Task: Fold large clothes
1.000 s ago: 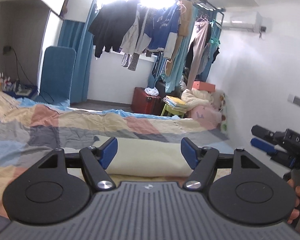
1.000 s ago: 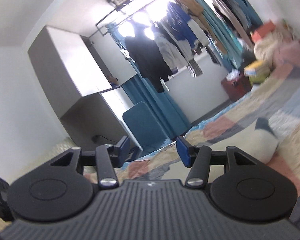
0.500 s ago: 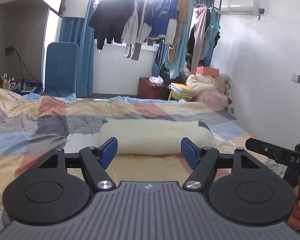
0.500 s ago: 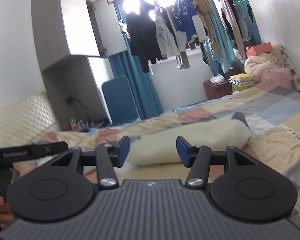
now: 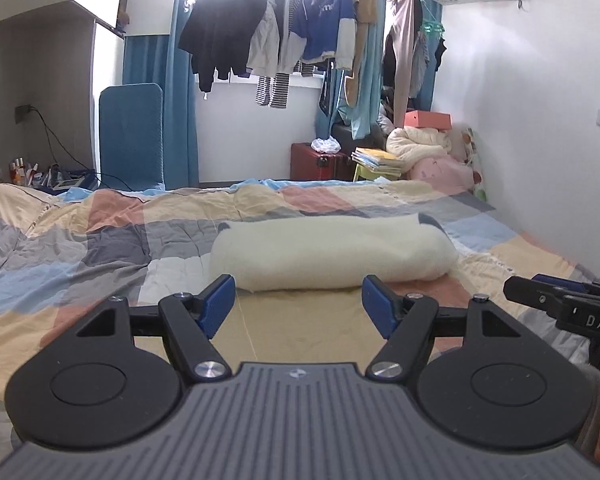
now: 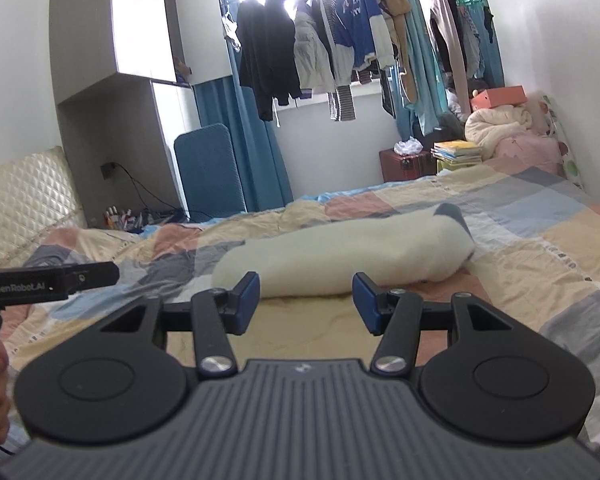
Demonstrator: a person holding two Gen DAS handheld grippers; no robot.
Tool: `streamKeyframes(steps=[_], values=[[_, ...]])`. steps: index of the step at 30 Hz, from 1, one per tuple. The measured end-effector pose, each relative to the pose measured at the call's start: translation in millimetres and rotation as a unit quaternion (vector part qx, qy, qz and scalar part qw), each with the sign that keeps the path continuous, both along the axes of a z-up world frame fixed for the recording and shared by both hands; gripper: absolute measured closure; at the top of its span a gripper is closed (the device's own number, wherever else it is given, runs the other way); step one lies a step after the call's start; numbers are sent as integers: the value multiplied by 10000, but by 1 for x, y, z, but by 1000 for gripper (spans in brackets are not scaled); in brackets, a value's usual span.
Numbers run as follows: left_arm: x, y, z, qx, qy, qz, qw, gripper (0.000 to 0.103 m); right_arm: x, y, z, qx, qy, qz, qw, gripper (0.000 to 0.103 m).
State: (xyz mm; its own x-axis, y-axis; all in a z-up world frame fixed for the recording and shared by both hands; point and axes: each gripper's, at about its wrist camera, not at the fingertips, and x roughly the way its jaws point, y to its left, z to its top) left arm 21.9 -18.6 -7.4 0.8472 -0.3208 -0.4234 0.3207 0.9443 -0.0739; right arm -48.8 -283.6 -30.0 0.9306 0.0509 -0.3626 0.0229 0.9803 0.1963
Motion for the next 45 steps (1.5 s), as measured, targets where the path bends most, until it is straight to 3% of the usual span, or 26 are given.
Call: streamKeyframes(steps=[12,17,19,26,27,28,30,45], values=[[12,-1,-17,123,108,24,9999,23,4,2,-11,-90,113,-145,9998,48],[14,3,-19,14,168,24,9999,11,5,2,-11,-125,97,-254,9996,48],[13,3,-20,27,180,7,9998,4,3,2,-10,-158,55,-260,9995,40],[10,-3,-19,204,133,-4,9997,0,0,2,-9,-211,-18,-352,9992,40],[9,-4,-19,243,120,3,9996,0,0,1,-9,-203,-14,-362,9991,32],[9,-5,-18,286,105,50,9995,0,1,0,-9,-181,-22,-386,9991,14],[8,-6,-17,336,85,103,9993,0,0,-3,-8,-102,-85,-420,9990,0],[8,0,-19,377,255,276,9986,0,1,-3,-15,-212,-18,-583,9981,0]])
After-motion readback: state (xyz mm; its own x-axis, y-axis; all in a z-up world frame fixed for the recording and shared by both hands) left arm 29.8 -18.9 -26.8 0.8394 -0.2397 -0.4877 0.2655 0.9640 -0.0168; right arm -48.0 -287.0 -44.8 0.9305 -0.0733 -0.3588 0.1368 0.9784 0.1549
